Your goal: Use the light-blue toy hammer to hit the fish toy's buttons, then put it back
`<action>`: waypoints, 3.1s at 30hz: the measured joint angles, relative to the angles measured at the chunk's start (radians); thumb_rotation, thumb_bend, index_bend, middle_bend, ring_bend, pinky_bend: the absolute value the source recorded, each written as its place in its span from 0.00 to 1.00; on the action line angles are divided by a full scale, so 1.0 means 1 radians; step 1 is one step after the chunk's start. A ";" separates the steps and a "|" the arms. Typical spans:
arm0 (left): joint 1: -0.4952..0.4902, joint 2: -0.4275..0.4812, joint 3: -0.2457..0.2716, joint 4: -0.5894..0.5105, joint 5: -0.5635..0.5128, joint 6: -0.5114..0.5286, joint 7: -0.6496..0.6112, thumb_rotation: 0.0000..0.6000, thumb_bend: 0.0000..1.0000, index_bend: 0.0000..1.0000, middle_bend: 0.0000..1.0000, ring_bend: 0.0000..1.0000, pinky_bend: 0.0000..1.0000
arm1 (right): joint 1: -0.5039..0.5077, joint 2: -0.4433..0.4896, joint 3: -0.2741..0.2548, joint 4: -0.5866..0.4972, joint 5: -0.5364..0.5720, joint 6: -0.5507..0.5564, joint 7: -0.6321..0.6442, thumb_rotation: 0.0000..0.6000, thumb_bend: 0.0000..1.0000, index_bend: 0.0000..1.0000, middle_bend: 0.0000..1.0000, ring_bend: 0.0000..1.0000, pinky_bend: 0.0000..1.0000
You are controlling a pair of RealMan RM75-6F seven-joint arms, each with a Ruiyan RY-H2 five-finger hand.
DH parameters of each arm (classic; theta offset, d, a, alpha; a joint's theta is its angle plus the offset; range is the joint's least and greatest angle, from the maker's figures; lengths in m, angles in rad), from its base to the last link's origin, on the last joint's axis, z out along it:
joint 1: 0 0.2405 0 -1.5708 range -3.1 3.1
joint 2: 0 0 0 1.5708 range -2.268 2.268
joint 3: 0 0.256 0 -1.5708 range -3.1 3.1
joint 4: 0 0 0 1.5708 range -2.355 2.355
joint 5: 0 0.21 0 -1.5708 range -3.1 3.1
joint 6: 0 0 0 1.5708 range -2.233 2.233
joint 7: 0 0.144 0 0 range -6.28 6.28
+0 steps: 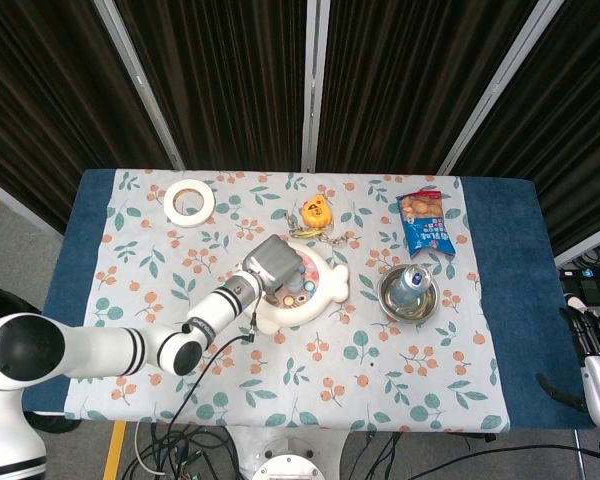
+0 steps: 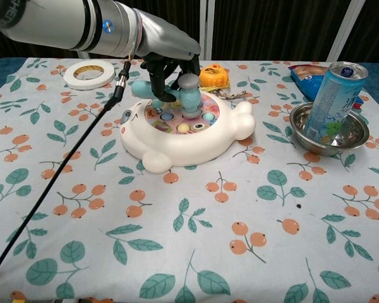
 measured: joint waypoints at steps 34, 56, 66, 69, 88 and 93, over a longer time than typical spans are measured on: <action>0.526 0.066 0.024 0.131 0.462 0.072 -0.593 1.00 0.57 0.57 0.62 0.51 0.61 | 0.021 -0.007 0.000 0.008 -0.019 -0.018 0.000 1.00 0.07 0.00 0.08 0.00 0.00; 0.627 -0.017 -0.011 0.253 0.639 0.091 -0.630 1.00 0.50 0.38 0.44 0.32 0.44 | 0.017 -0.007 -0.001 0.000 -0.010 -0.016 -0.008 1.00 0.07 0.00 0.08 0.00 0.00; 0.649 -0.015 -0.030 0.245 0.663 0.090 -0.615 1.00 0.34 0.33 0.40 0.29 0.42 | 0.014 -0.007 -0.003 -0.002 -0.013 -0.011 -0.009 1.00 0.07 0.00 0.08 0.00 0.00; 0.654 -0.014 -0.034 0.241 0.669 0.094 -0.611 1.00 0.33 0.32 0.40 0.28 0.42 | 0.013 -0.007 -0.003 -0.004 -0.015 -0.008 -0.011 1.00 0.07 0.00 0.08 0.00 0.00; 0.837 0.187 -0.112 0.065 0.718 0.382 -0.808 1.00 0.32 0.26 0.36 0.16 0.21 | 0.007 0.001 0.002 -0.004 -0.001 -0.004 -0.001 1.00 0.08 0.00 0.09 0.00 0.00; 0.967 0.264 -0.108 0.038 0.714 0.501 -0.856 1.00 0.31 0.26 0.33 0.11 0.16 | 0.018 0.008 0.005 0.005 0.004 -0.027 0.028 1.00 0.10 0.00 0.09 0.00 0.00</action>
